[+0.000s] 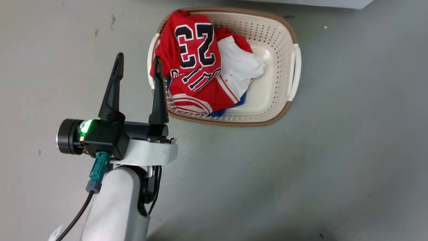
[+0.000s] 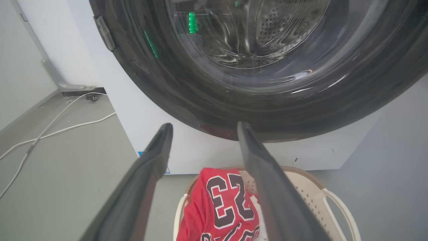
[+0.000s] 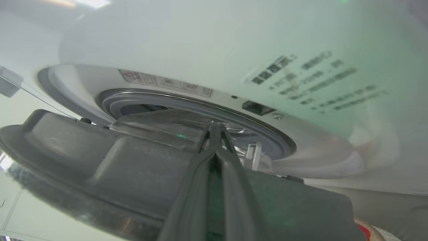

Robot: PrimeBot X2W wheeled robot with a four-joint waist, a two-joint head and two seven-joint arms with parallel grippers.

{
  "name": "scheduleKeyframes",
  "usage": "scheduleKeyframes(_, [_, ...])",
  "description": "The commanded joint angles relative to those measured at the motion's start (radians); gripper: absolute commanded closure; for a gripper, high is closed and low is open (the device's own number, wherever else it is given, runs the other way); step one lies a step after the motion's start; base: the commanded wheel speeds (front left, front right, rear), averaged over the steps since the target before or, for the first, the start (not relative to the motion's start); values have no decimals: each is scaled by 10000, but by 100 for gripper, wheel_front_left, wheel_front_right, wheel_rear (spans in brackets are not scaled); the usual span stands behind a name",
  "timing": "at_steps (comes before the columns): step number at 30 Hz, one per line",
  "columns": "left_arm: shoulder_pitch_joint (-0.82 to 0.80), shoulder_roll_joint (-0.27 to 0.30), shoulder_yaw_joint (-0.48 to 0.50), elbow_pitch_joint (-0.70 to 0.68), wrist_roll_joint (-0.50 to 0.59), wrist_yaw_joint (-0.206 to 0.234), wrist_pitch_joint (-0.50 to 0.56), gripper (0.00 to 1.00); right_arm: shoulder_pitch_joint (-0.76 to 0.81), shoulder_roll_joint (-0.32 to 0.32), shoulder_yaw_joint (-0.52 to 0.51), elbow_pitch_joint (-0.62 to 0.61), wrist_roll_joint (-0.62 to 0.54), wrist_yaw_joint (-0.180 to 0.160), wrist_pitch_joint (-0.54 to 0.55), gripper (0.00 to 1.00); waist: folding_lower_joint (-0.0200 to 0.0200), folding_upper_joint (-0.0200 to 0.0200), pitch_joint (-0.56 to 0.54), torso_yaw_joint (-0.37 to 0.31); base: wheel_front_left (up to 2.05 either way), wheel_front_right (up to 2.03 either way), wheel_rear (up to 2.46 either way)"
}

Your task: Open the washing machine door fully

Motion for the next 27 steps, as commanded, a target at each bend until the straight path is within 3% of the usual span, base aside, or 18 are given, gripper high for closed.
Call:
scheduleKeyframes(1, [-2,-11,13,27,33,-23,-27,0,516,396,453,-249,-42,28,356,100,-1,0,-141,-75,0,0,0])
scheduleKeyframes(10, [236,-13,116,71,141,-76,-27,0,1767,297,700,-1175,117,27,850,100,-1,0,-689,-210,0,0,0])
scheduleKeyframes(27, [1005,-13,278,259,208,-96,-27,0,5214,741,1807,-3622,700,28,1557,100,-1,0,-2128,-310,0,0,0])
